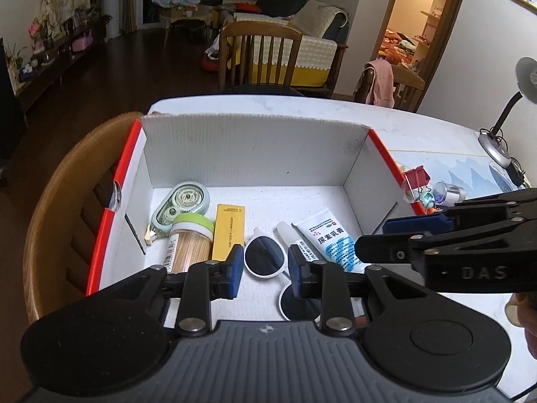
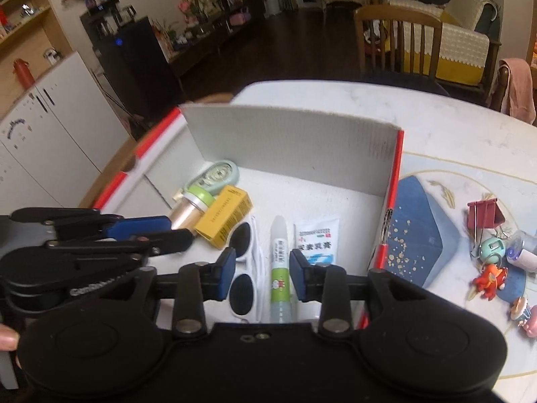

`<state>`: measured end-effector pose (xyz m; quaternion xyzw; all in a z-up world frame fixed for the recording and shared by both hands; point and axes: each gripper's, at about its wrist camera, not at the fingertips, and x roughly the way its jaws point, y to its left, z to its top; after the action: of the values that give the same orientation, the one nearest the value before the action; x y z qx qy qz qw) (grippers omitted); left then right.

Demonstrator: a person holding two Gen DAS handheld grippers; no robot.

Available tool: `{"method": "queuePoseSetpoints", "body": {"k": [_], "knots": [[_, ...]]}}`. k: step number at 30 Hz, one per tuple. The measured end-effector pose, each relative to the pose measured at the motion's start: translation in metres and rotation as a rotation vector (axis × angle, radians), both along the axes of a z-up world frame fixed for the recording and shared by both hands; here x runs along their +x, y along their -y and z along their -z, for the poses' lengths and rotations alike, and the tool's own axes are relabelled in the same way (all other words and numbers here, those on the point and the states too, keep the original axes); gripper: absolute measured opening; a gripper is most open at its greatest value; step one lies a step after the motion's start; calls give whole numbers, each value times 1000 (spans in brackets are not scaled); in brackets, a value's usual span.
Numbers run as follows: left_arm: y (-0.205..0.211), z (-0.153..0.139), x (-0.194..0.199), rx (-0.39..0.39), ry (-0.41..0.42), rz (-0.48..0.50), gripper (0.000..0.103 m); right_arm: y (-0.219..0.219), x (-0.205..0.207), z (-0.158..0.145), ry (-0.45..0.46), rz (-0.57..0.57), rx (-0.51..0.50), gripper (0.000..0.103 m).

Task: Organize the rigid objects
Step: 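Open both grippers to release the tube and yellow box in the box, then move both grippers back toward the pig figurine and red horse keychain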

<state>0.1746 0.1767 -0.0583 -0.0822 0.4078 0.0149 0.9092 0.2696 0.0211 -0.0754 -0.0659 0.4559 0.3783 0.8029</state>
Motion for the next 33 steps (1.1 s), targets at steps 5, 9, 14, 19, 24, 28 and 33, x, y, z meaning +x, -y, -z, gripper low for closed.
{"method": "queuePoseSetpoints", "body": {"k": [5, 9, 14, 19, 24, 28, 33], "knots": [[7, -9, -6, 18, 15, 9, 29, 10, -12, -14, 35, -3, 45, 48], [15, -17, -11, 35, 30, 16, 29, 22, -20, -23, 54, 4, 71, 55], [28, -28, -18, 60, 69, 12, 83, 42, -28, -33, 77, 9, 107, 65], [48, -40, -25, 83, 105, 12, 83, 66, -37, -40, 100, 0, 131, 72], [73, -47, -26, 66, 115, 5, 83, 99, -41, -46, 112, -8, 156, 85], [102, -49, -24, 56, 123, 10, 86, 131, -42, -46, 127, -12, 159, 90], [140, -43, -15, 36, 116, 20, 88, 173, -34, -41, 134, -6, 139, 92]]}}
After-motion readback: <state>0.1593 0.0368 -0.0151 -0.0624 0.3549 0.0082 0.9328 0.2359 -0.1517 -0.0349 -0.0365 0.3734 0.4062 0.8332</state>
